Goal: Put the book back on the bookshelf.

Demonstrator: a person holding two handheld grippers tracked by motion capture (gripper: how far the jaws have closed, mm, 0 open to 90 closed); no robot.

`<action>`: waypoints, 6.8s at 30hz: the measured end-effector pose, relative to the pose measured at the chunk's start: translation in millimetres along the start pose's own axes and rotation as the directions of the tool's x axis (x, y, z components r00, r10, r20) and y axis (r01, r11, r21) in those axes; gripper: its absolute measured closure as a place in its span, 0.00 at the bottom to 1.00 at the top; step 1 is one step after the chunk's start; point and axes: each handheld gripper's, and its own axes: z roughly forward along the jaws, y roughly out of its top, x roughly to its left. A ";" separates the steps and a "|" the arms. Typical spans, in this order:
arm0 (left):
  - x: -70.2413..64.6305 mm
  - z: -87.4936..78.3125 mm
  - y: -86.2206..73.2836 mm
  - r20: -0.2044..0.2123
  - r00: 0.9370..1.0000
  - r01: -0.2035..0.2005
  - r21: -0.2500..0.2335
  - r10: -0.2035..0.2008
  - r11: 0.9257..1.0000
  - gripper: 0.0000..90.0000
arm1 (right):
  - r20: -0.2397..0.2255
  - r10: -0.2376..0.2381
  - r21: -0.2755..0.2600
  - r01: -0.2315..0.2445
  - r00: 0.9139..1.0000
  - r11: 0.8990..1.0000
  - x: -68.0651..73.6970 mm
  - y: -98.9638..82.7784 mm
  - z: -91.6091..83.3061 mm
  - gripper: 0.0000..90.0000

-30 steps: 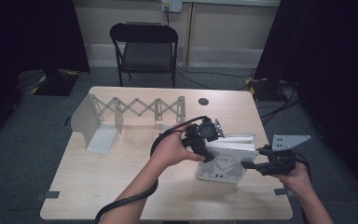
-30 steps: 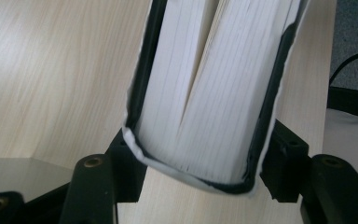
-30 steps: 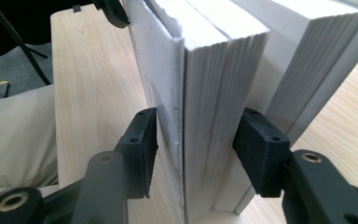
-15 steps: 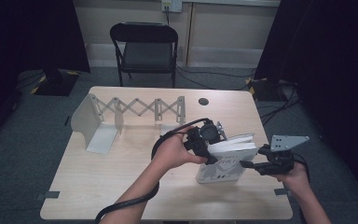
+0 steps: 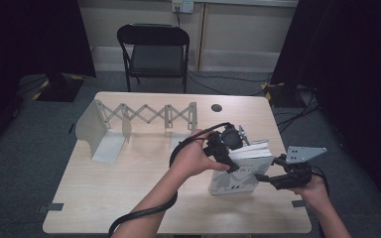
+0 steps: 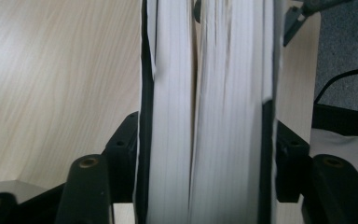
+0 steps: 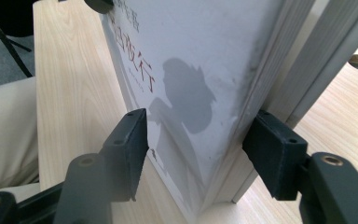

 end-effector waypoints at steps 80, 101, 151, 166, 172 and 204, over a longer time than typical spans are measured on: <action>8.8 13.6 13.3 0.040 0.997 0.059 0.073 -0.062 0.996 0.44 | 0.033 0.065 -0.014 -0.064 0.997 0.998 5.3 -40.1 21.9 0.33; 7.2 17.6 3.9 0.043 0.998 0.035 0.046 -0.037 0.998 0.52 | 0.029 0.085 0.000 -0.085 0.996 0.996 11.1 -56.1 34.7 0.33; 12.7 -29.9 -27.7 -0.067 0.978 0.206 0.111 -0.200 0.972 0.59 | 0.197 0.029 0.162 -0.062 0.980 0.985 20.5 -86.9 68.4 0.15; 16.5 -43.2 -39.2 -0.090 0.961 0.270 0.109 -0.261 0.957 0.59 | 0.204 0.121 0.158 -0.154 0.972 0.975 18.3 -89.6 67.6 0.15; 19.7 -50.5 -43.2 -0.105 0.955 0.290 0.110 -0.278 0.951 0.59 | 0.210 0.125 0.155 -0.159 0.970 0.975 19.1 -89.7 67.5 0.15; 44.6 -75.1 -62.6 -0.164 0.903 0.412 0.079 -0.396 0.908 0.59 | 0.219 0.129 0.156 -0.165 0.967 0.974 19.8 -90.2 66.8 0.15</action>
